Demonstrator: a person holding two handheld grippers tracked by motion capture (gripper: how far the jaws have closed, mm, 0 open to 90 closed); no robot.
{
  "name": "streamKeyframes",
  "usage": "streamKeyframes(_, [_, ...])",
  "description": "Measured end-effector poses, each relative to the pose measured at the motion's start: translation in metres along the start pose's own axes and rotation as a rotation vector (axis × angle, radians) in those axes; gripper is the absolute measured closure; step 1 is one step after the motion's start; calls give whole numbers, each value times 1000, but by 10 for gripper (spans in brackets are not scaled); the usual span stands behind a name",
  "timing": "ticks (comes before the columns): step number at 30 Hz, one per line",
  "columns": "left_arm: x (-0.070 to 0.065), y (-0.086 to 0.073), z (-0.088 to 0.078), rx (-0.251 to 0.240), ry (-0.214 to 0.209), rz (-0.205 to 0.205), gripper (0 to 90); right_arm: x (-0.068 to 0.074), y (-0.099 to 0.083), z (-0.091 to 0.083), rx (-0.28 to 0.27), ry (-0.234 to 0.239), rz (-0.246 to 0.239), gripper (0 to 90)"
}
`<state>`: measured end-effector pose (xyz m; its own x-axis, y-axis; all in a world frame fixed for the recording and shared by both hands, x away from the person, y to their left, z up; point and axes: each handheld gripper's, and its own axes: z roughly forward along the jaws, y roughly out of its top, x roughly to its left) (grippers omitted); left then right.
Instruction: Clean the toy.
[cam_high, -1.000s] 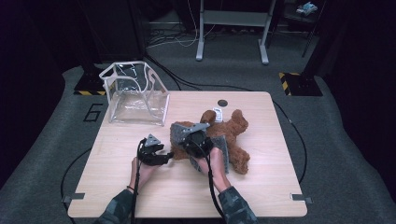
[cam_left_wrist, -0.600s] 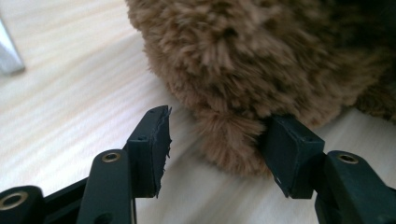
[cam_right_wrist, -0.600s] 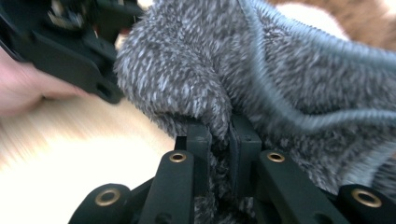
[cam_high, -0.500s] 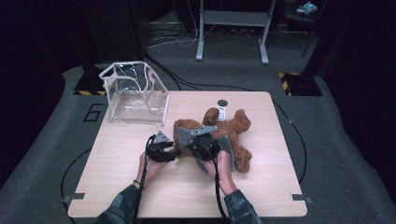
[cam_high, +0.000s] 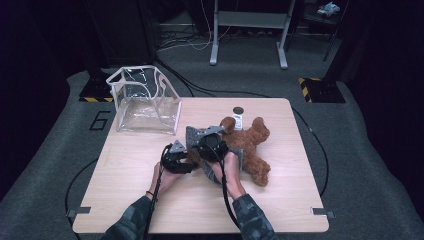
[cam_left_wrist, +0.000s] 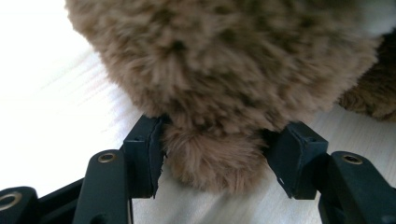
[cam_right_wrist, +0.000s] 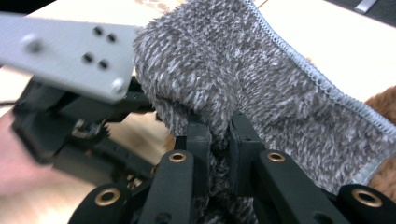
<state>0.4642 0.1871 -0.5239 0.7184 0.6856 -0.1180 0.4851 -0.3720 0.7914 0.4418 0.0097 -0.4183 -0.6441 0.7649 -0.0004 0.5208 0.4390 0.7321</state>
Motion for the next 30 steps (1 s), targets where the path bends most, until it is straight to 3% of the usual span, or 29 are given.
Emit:
streamKeyframes(4, [4,-1,-4,-3,-2,-9,408,4,-11,-1,23,25,-17,812])
streamKeyframes(11, [12,-6,-8,1,-4,-31,410,3,-45,23,125,58,23,812])
streamKeyframes(13, [12,-7,-7,5,-10,-31,426,3,-47,25,133,61,27,811])
streamKeyframes(17, [11,-7,-6,7,-11,-23,437,3,-31,2,56,59,12,808])
streamKeyframes(19, [11,-7,-6,12,-12,-20,437,4,-17,-14,-7,35,-5,807])
streamKeyframes(23, [9,-7,-5,-6,-10,-31,442,1,5,-25,-70,-26,-46,805])
streamKeyframes(26, [9,-6,-5,8,-10,-17,456,1,9,-12,-27,-41,-38,806])
streamKeyframes(30, [9,-6,-5,17,-5,-7,472,4,-5,6,24,-18,-28,807])
